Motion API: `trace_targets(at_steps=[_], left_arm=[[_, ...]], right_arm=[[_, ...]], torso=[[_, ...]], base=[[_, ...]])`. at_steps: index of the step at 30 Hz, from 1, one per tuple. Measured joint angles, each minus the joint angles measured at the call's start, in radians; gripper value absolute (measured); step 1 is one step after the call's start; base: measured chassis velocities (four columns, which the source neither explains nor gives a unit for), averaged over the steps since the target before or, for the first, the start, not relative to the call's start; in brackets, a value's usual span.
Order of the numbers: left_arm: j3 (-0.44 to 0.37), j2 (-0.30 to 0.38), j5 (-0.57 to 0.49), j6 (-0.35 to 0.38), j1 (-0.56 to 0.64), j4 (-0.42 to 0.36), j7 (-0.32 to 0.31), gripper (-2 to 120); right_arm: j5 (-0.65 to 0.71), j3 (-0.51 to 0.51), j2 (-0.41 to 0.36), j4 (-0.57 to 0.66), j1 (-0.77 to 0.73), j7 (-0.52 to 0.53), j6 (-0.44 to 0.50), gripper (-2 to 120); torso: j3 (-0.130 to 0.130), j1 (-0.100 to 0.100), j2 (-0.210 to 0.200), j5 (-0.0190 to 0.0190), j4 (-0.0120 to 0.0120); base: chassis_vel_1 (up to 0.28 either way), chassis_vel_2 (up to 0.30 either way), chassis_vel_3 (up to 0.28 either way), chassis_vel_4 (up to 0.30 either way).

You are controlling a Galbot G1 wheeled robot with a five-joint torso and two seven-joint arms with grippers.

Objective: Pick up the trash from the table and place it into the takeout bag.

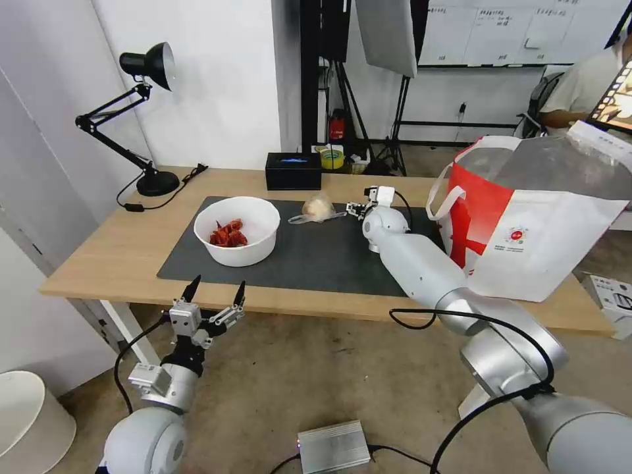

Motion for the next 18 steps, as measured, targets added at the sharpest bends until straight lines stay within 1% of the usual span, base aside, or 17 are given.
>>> trace_targets(at_steps=[3, 6, 7, 8, 11, 12, 13, 15, 16, 17, 18], left_arm=[[-0.001, 0.0, 0.001, 0.0, 0.002, -0.001, 0.0, 100], [-0.003, -0.001, 0.001, -0.001, 0.005, -0.003, 0.0, 100], [-0.003, -0.001, 0.001, -0.001, 0.005, -0.003, 0.0, 100], [-0.004, -0.001, 0.001, -0.001, 0.005, -0.003, 0.0, 100], [-0.004, -0.001, 0.001, -0.003, 0.006, -0.002, 0.001, 100], [-0.004, -0.001, 0.001, -0.003, 0.006, -0.002, 0.001, 100], [-0.003, -0.002, 0.001, -0.003, 0.006, -0.001, 0.001, 100], [-0.001, -0.002, 0.001, -0.003, 0.005, 0.002, 0.001, 100], [0.001, -0.002, 0.002, -0.003, 0.001, 0.005, 0.001, 100], [0.001, -0.002, 0.002, -0.003, 0.001, 0.005, 0.001, 100], [0.002, -0.002, 0.002, -0.003, -0.002, 0.008, 0.001, 100]], right_arm=[[-0.001, 0.001, 0.002, -0.003, -0.001, -0.001, 0.0, 73], [-0.002, 0.001, 0.003, -0.007, -0.002, -0.002, 0.001, 57], [-0.002, 0.001, 0.003, -0.007, -0.002, -0.002, 0.001, 57], [-0.002, 0.001, 0.004, -0.01, -0.002, -0.003, 0.002, 50], [-0.005, 0.003, 0.005, -0.021, -0.001, -0.009, 0.006, 35], [-0.005, 0.003, 0.005, -0.021, -0.001, -0.009, 0.006, 35], [-0.008, 0.004, 0.006, -0.024, -0.001, -0.012, 0.008, 30], [-0.01, 0.005, 0.006, -0.025, -0.001, -0.012, 0.008, 25], [-0.013, 0.006, 0.006, -0.025, -0.003, -0.014, 0.009, 17], [-0.013, 0.006, 0.006, -0.025, -0.003, -0.014, 0.009, 17], [-0.016, 0.007, 0.005, -0.025, -0.007, -0.015, 0.011, 14]], torso=[[0.0, 0.0, 0.0, 0.0, 0.0], [0.0, 0.0, 0.0, 0.0, 0.0], [0.0, 0.0, 0.0, 0.0, 0.0], [0.0, 0.0, 0.0, 0.0, 0.0], [0.0, 0.0, 0.0, 0.0, 0.0], [0.0, 0.0, 0.0, 0.0, 0.0], [0.0, 0.0, 0.0, 0.0, 0.0], [0.0, 0.0, 0.0, 0.0, 0.0], [0.0, 0.0, 0.0, 0.0, 0.0], [0.0, 0.0, 0.0, 0.0, 0.0], [0.0, 0.0, 0.0, 0.0, 0.0]], base=[[0.0, 0.0, 0.0, 0.0], [0.0, 0.0, 0.0, 0.0], [0.0, 0.0, 0.0, 0.0], [0.0, 0.0, 0.0, 0.0], [0.0, 0.0, 0.0, 0.0], [0.0, 0.0, 0.0, 0.0], [0.0, 0.0, 0.0, 0.0], [0.0, 0.0, 0.0, 0.0], [0.0, 0.0, 0.0, 0.0], [0.0, 0.0, 0.0, 0.0], [0.0, 0.0, 0.0, 0.0]])
